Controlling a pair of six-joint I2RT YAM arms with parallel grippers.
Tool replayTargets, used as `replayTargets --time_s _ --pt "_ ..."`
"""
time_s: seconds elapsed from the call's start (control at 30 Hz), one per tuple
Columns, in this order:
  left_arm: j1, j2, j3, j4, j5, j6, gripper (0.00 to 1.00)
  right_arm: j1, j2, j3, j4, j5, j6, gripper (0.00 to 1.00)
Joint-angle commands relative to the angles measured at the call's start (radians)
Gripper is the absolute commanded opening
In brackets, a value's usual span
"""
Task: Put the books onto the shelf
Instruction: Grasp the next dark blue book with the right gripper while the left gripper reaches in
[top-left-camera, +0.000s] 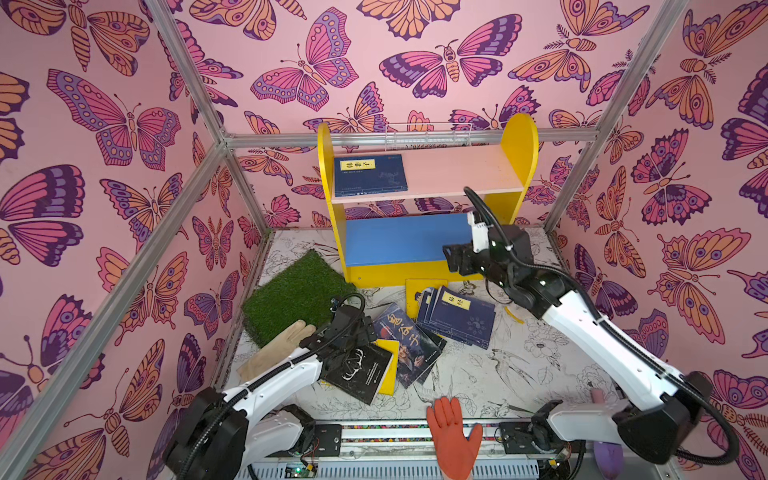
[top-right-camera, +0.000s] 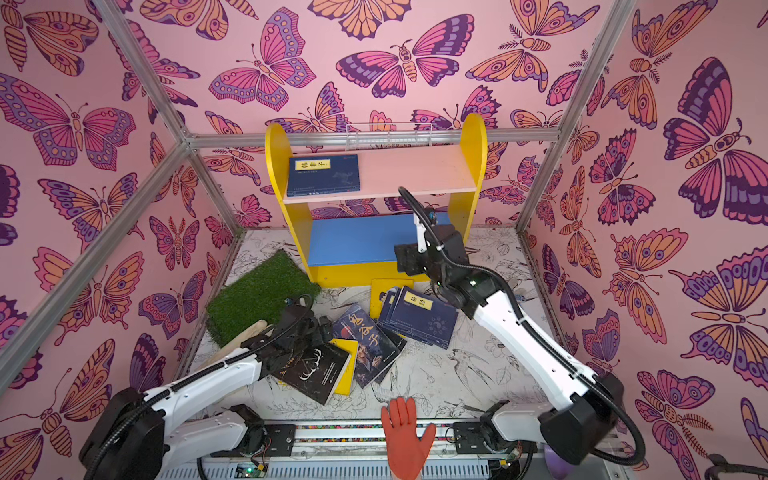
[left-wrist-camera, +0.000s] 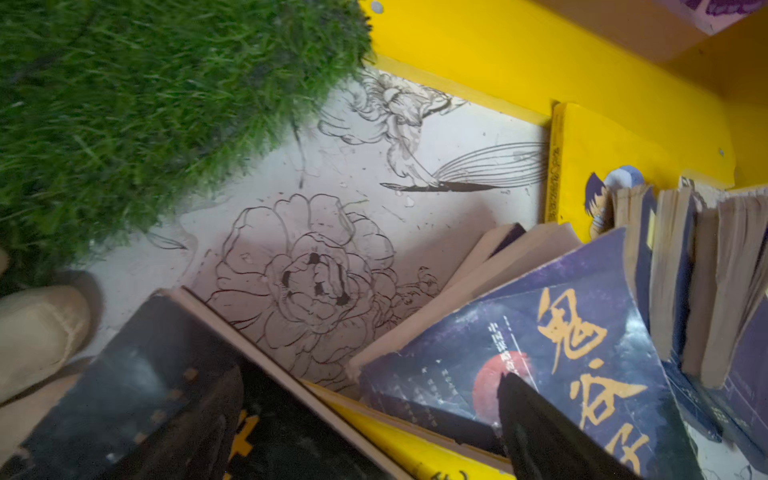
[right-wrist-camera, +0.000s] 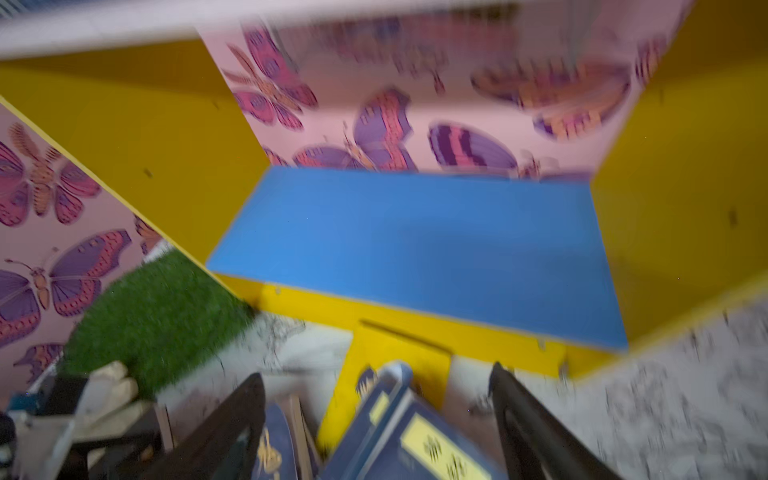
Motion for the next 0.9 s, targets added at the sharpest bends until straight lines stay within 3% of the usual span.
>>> replayTargets --time_s 0.0,0.13,0.23,0.3,0.53,0.7,0.87 --pt "-0.053 0.053 0.059 0.089 -0.003 0.121 0.97 -0.084 -0.105 -0.213 -0.081 0.026 0.235 0.86" --pt "-0.106 0.205 0.164 0.174 0.115 0.225 0.97 -0.269 -0.209 -0.503 -0.1 -0.181 0.4 0.83" --pt "-0.141 0.34 0.283 0.198 0.24 0.302 0.97 -0.39 -0.236 -0.663 -0.002 -0.365 0.457 0.78" --pt "-0.164 0.42 0.359 0.196 0.3 0.332 0.97 -0.42 -0.231 -0.723 0.06 -0.428 0.462 0.75" --pt "-0.184 0.607 0.504 0.195 0.394 0.29 0.94 -0.42 -0.2 -0.711 0.01 -0.448 0.376 0.66" --pt "-0.187 0.653 0.54 0.196 0.41 0.281 0.93 -0.421 -0.244 -0.686 -0.04 -0.364 0.337 0.65" --pt "-0.187 0.68 0.552 0.196 0.421 0.267 0.86 -0.42 -0.227 -0.678 0.038 -0.405 0.307 0.64"
